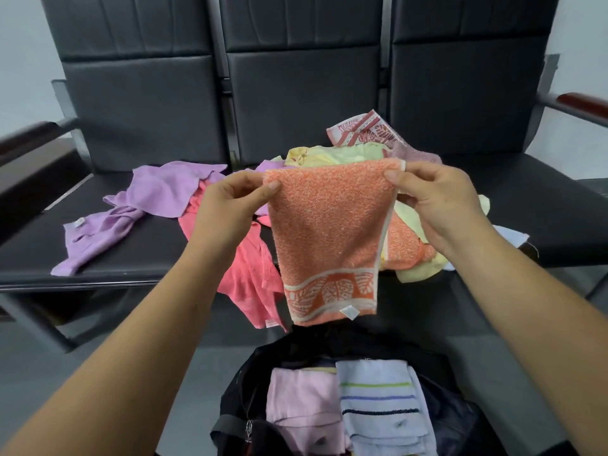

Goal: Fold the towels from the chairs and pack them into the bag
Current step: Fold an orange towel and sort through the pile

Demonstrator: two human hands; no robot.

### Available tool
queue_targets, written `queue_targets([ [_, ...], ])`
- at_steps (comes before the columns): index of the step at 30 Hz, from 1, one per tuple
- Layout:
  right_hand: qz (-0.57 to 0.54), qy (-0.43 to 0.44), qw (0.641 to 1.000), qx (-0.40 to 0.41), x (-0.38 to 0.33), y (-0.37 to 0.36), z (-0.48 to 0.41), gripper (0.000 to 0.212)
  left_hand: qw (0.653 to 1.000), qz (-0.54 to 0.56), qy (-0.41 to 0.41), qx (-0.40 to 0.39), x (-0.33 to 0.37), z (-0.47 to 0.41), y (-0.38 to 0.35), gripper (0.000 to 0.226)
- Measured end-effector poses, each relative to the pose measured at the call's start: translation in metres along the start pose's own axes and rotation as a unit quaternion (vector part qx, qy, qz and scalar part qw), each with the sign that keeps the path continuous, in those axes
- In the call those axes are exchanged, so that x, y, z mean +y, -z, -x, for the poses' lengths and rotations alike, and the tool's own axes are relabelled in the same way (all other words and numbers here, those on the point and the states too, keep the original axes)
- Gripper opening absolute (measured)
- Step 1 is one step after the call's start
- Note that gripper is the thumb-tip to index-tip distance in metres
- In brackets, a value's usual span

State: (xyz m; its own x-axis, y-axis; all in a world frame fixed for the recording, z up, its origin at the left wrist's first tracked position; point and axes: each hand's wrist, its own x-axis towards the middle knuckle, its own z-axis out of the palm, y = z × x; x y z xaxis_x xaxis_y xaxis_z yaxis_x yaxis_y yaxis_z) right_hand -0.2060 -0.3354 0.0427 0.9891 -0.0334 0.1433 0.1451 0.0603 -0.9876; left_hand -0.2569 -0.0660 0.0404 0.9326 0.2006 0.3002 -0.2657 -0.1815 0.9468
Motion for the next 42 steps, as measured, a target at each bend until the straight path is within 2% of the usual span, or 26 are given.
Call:
queue_targets([
  [3, -0.022, 0.049, 0.998, -0.018, -0.003, -0.001, 0.006, 0.009, 0.999, 0.044, -0.027, -0.008, 0.001, -0.001, 0.001, 0.006],
  [6, -0.011, 0.081, 0.994, -0.08, -0.008, -0.007, 0.013, 0.013, 0.996, 0.077, -0.023, -0.044, 0.007, 0.004, -0.004, 0.008],
  [9, 0.079, 0.099, 0.972, -0.2, -0.008, -0.02, 0.024, 0.047, 0.994, 0.024, -0.047, -0.1, 0.013, 0.011, -0.011, 0.01],
  [11, 0.107, 0.066, 0.957, -0.262, -0.002, -0.03, 0.031, 0.068, 0.99, -0.003, -0.055, -0.129, 0.014, 0.014, -0.015, 0.012],
  [12, 0.113, 0.054, 0.954, -0.271, 0.001, -0.035, 0.033, 0.071, 0.99, -0.013, -0.057, -0.131, 0.013, 0.015, -0.016, 0.014],
  [14, 0.095, 0.047, 0.969, -0.225, 0.002, -0.041, 0.036, 0.067, 0.992, -0.002, -0.043, -0.118, 0.013, 0.016, -0.017, 0.018],
  [16, -0.009, 0.028, 0.987, -0.16, -0.002, -0.042, 0.032, 0.058, 0.991, 0.057, 0.032, -0.12, 0.012, 0.015, -0.016, 0.036],
  [18, -0.136, -0.004, 0.983, -0.125, -0.009, -0.038, 0.027, 0.048, 0.97, 0.061, 0.134, -0.195, 0.007, 0.014, -0.011, 0.052],
  [19, -0.172, -0.022, 0.979, -0.109, -0.011, -0.035, 0.024, 0.045, 0.954, 0.036, 0.17, -0.244, 0.003, 0.015, -0.009, 0.051],
  [21, -0.175, -0.059, 0.98, -0.074, -0.012, -0.027, 0.018, 0.043, 0.938, 0.019, 0.189, -0.291, -0.006, 0.015, -0.005, 0.044],
  [24, -0.15, -0.125, 0.98, -0.031, -0.011, -0.017, 0.013, 0.037, 0.936, 0.132, 0.191, -0.266, -0.004, 0.017, -0.011, 0.04],
  [27, -0.216, -0.2, 0.954, -0.055, -0.005, -0.007, 0.008, 0.027, 0.936, 0.208, 0.189, -0.213, 0.005, 0.021, -0.024, 0.044],
  [30, -0.248, -0.272, 0.921, -0.13, 0.005, -0.001, 0.008, 0.046, 0.945, 0.233, 0.182, -0.142, 0.008, 0.02, -0.03, 0.037],
  [32, -0.221, -0.28, 0.912, -0.204, 0.012, 0.0, 0.011, 0.053, 0.946, 0.244, 0.181, -0.111, 0.009, 0.017, -0.03, 0.036],
  [35, -0.151, -0.238, 0.919, -0.276, 0.018, -0.002, 0.013, 0.05, 0.941, 0.263, 0.204, -0.059, 0.006, 0.011, -0.025, 0.036],
  [36, -0.131, -0.225, 0.927, -0.272, 0.019, -0.003, 0.012, 0.05, 0.935, 0.276, 0.22, -0.048, 0.004, 0.009, -0.021, 0.038],
  [38, -0.118, -0.2, 0.944, -0.236, 0.018, -0.005, 0.011, 0.048, 0.924, 0.29, 0.233, -0.09, 0.0, 0.005, -0.012, 0.044],
  [40, -0.145, -0.182, 0.954, -0.19, 0.015, -0.006, 0.01, 0.043, 0.925, 0.278, 0.203, -0.162, -0.003, 0.001, -0.003, 0.044],
  [42, -0.162, -0.17, 0.959, -0.156, 0.012, -0.006, 0.009, 0.033, 0.931, 0.261, 0.177, -0.182, -0.006, 0.0, 0.002, 0.048],
])
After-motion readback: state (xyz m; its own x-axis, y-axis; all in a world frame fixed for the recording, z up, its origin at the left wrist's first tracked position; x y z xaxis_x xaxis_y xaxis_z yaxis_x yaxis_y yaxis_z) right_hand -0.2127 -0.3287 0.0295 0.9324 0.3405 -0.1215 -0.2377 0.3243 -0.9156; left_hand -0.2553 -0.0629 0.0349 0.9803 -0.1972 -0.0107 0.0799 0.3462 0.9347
